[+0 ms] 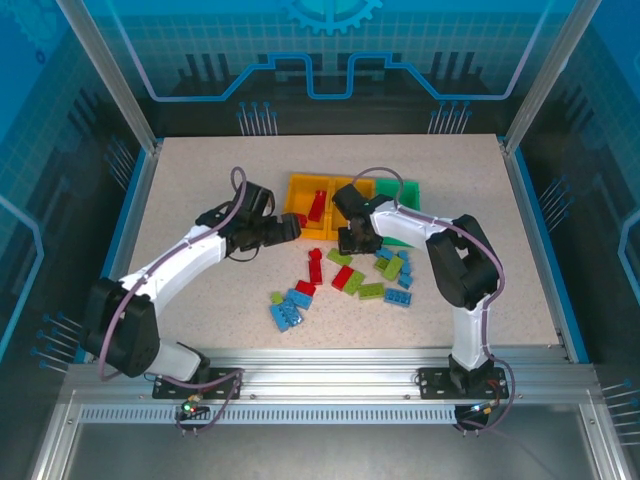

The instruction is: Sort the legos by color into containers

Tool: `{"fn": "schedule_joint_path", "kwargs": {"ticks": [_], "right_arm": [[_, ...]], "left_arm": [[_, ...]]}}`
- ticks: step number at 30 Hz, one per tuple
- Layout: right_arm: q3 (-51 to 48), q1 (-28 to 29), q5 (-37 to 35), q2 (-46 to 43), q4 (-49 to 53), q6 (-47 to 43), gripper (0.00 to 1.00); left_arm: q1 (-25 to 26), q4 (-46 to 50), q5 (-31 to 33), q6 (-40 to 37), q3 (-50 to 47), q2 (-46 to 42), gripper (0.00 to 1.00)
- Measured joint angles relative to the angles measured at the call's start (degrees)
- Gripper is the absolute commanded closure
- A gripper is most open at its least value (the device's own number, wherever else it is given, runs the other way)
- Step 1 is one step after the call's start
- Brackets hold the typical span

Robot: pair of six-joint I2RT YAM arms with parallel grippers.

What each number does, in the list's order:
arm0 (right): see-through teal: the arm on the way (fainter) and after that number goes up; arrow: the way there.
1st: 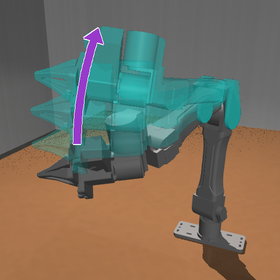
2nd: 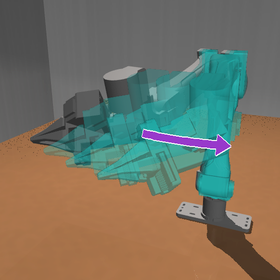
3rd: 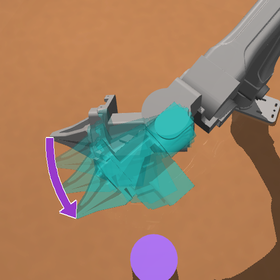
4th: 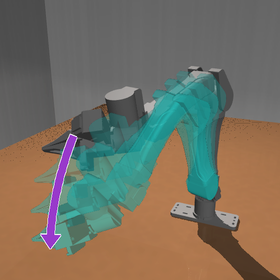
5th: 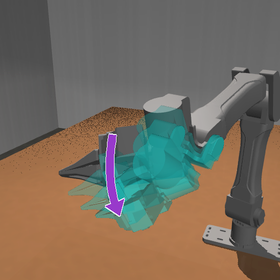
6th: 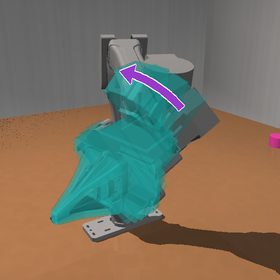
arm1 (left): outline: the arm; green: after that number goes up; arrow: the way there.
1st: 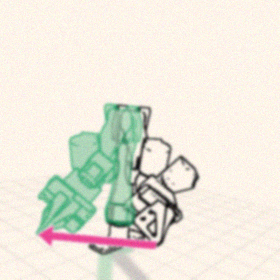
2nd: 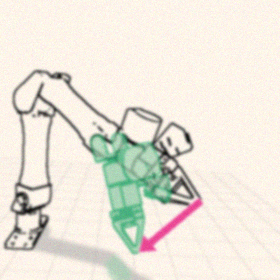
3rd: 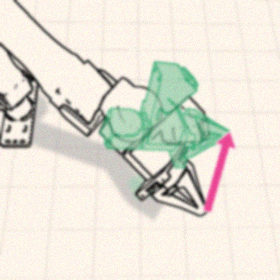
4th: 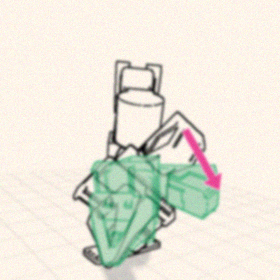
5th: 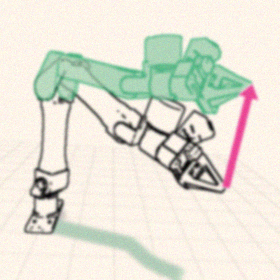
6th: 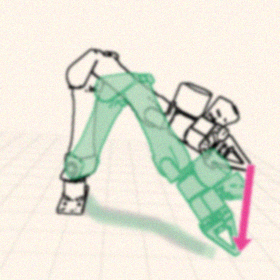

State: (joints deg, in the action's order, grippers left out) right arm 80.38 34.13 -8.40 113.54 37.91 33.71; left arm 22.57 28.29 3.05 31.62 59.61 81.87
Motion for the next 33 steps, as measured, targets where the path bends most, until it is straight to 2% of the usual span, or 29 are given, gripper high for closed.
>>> {"fn": "schedule_joint_path", "kwargs": {"ticks": [4,11,16,23,29,33], "right_arm": [[0.39,0.07,-0.20,-0.22,0.50,-0.28,0.68],[1.79,0.02,-0.52,-5.57,3.74,-1.75,0.68],[8.57,-1.20,-0.61,-6.34,4.83,-3.52,0.68],[22.27,-4.85,-0.61,3.56,6.75,-6.19,0.65],[29.05,-6.12,-0.63,12.15,10.27,-6.84,0.62],[32.22,-6.49,-0.55,14.34,12.17,-6.97,0.48]], "left_arm": [[0.00,0.39,0.74,0.26,-2.32,-1.68,0.01],[0.26,0.81,0.72,1.66,-4.74,-3.04,0.01],[4.02,1.40,0.72,2.99,-5.16,-2.45,0.01],[11.23,2.64,0.55,3.04,-2.75,4.11,0.08],[15.45,4.55,0.55,3.45,3.34,11.43,0.14],[16.70,5.16,0.55,4.55,5.86,15.52,0.18]]}}
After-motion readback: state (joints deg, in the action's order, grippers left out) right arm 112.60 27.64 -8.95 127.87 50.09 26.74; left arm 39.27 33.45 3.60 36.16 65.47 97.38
